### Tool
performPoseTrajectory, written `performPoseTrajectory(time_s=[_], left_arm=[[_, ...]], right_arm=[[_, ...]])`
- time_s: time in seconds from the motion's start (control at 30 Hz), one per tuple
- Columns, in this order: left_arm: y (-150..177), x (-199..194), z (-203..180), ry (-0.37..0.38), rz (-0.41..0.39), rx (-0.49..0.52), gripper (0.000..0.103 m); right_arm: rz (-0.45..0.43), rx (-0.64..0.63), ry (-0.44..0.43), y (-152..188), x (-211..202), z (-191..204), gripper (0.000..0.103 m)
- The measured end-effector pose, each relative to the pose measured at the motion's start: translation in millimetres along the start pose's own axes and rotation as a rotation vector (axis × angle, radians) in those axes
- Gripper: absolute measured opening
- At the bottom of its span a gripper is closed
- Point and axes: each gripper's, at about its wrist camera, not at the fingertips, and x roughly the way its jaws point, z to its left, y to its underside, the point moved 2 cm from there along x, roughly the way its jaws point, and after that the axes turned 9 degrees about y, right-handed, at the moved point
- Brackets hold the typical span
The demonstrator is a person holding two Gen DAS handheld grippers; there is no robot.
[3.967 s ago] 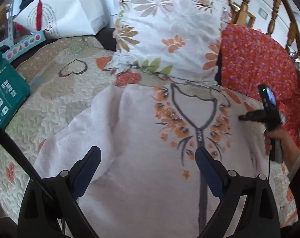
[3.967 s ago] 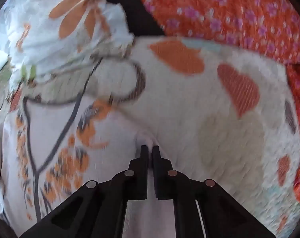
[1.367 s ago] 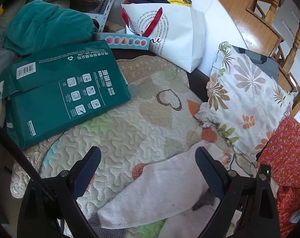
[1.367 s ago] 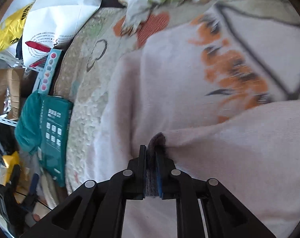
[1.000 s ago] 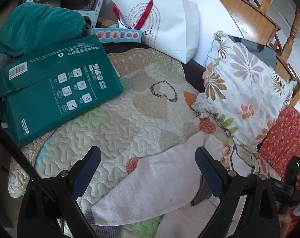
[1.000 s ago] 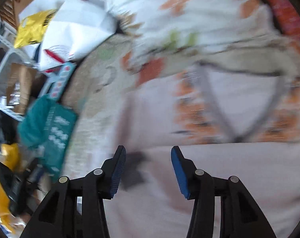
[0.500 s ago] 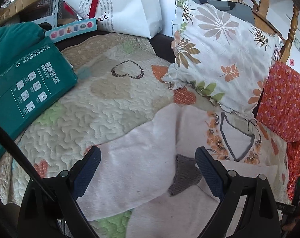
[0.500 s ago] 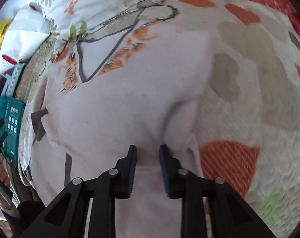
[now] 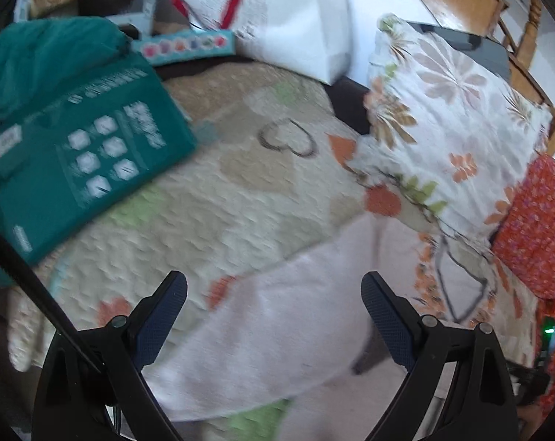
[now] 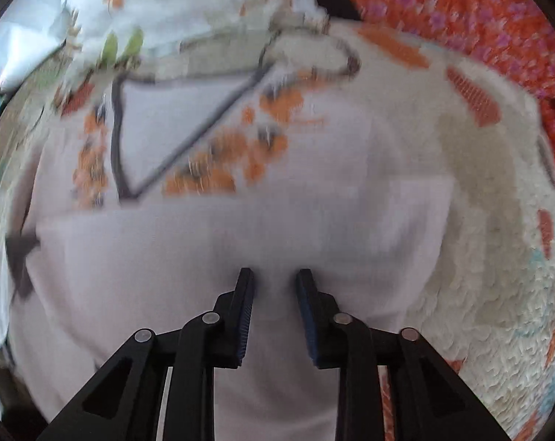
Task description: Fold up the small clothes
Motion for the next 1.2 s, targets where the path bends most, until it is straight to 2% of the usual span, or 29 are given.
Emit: performPoseTrajectory(time_s=[0.03,0.1,0.23,0.33,0.4,0.43,0.5,0.6,0.77,0.87,0.93,1.0,1.03,1.07,1.13,1.2], left_arm=[[-1,-4,9,-0.018,-0.014,-0.005,0.095],[-5,-14,32,-0.072,-0.038,-0.026,0.095],[-14,-40,85,-0.184,-0.091,-0.116,0.095],[-19,-67,117,-0.25,-0.164,-0.192,0.095],[-22,-85,137,-0.306,-0.221,-0.243,0.095],[-23,-91,143,-0.329,-0.24,-0.26,0.095],[-23,-103,156,-0.376,-0.276,-0.293,0.095],[-22,-117,169,-0.408,-0.317,-0.327,0.095],[-21,-131,188,-0.427,-0.352,-0.378,0.095],[-19,-134,199,-0.419,-0.356,-0.429,0.095],[-17,-134,201,-0.412,-0.357,-0.448,0.095],[-16,-133,201,-0.4,-0.356,-0.457,0.095],[-16,-133,200,-0.397,-0.354,-0.455,0.095],[-16,-132,198,-0.394,-0.351,-0.449,0.095],[-17,-128,191,-0.376,-0.342,-0.433,0.095],[-17,-122,184,-0.353,-0.327,-0.416,0.095]], right_arm=[[-0.033,0.0,-0.018,-1,-8,6,0.029],[-0.094,-0.045,-0.13,-1,-32,40,0.029],[-0.107,-0.227,-0.29,18,-61,125,0.03],[-0.126,-0.408,-0.446,56,-92,209,0.043],[-0.169,-0.542,-0.482,82,-109,254,0.055],[-0.194,-0.612,-0.483,95,-116,274,0.056],[-0.257,-0.786,-0.472,130,-128,320,0.056],[-0.31,-0.937,-0.454,166,-133,364,0.056],[-0.381,-1.084,-0.42,193,-128,412,0.056],[-0.396,-1.112,-0.377,199,-115,430,0.056],[-0.356,-1.093,-0.385,195,-103,437,0.037],[-0.288,-0.996,-0.442,180,-100,434,0.004],[-0.243,-0.94,-0.488,170,-102,430,0.004],[-0.226,-0.83,-0.549,149,-110,416,0.004],[-0.248,-0.682,-0.579,119,-123,389,0.004],[-0.263,-0.454,-0.624,77,-136,332,0.004]])
